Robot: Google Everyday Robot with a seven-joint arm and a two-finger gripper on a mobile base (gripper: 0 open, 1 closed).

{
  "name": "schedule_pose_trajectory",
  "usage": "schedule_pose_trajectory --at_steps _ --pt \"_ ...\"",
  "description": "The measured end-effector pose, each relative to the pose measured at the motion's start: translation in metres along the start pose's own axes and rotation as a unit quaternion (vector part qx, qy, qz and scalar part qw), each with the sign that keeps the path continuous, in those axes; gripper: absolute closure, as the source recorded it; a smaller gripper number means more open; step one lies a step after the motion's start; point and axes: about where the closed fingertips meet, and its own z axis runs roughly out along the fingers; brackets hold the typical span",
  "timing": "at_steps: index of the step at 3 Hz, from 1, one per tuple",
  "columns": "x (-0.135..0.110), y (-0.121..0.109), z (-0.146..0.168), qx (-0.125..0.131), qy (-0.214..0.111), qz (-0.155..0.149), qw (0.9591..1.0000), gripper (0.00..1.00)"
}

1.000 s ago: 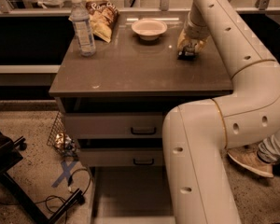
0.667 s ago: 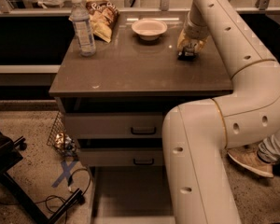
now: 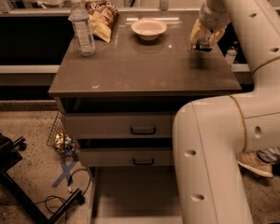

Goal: Place rxbar chocolate into bottom drawer

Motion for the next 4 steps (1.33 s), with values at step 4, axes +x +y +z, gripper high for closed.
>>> schedule_pose_trajectory --at_steps 4 --pt "0.069 -0.117 -0.061 -0.028 0.023 0.056 0.9978 1.0"
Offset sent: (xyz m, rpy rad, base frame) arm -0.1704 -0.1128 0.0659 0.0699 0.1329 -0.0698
